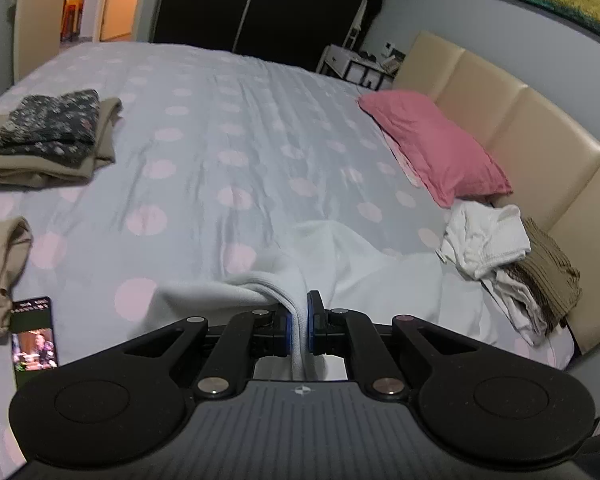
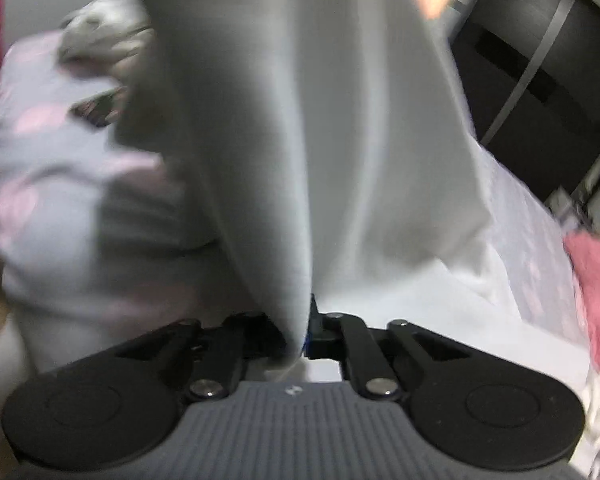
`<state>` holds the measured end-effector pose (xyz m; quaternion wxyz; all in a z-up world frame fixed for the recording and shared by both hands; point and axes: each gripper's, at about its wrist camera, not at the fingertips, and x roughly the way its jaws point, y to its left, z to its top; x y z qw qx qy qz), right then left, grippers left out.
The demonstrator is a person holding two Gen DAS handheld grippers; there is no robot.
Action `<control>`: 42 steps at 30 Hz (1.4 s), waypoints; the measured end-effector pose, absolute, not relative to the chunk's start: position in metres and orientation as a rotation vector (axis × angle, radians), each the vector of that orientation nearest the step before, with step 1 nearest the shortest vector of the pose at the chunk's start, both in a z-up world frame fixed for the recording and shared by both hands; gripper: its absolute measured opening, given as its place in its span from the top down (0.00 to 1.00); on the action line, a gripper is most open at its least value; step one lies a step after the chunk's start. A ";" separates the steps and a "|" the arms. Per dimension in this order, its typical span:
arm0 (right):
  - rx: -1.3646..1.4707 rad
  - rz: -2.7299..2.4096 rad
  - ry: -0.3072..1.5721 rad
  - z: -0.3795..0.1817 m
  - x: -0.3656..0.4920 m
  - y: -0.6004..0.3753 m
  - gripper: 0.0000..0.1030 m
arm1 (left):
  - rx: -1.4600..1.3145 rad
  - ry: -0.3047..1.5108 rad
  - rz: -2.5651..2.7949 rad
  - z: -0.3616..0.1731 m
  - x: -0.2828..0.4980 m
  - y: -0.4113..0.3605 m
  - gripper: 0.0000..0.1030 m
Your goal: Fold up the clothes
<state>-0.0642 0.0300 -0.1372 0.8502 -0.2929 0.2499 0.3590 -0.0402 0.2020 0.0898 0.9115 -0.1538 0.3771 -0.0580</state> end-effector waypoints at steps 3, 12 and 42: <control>-0.518 0.731 0.508 -0.097 -0.055 0.007 0.93 | -0.400 0.757 -0.116 0.097 -0.043 0.219 0.95; -0.310 0.641 0.278 0.077 -0.065 -0.071 0.93 | -0.376 0.511 -0.125 0.169 -0.067 0.219 0.95; -0.337 0.726 0.051 0.308 -0.143 -0.134 0.94 | -0.331 0.399 -0.268 0.293 -0.119 0.197 0.94</control>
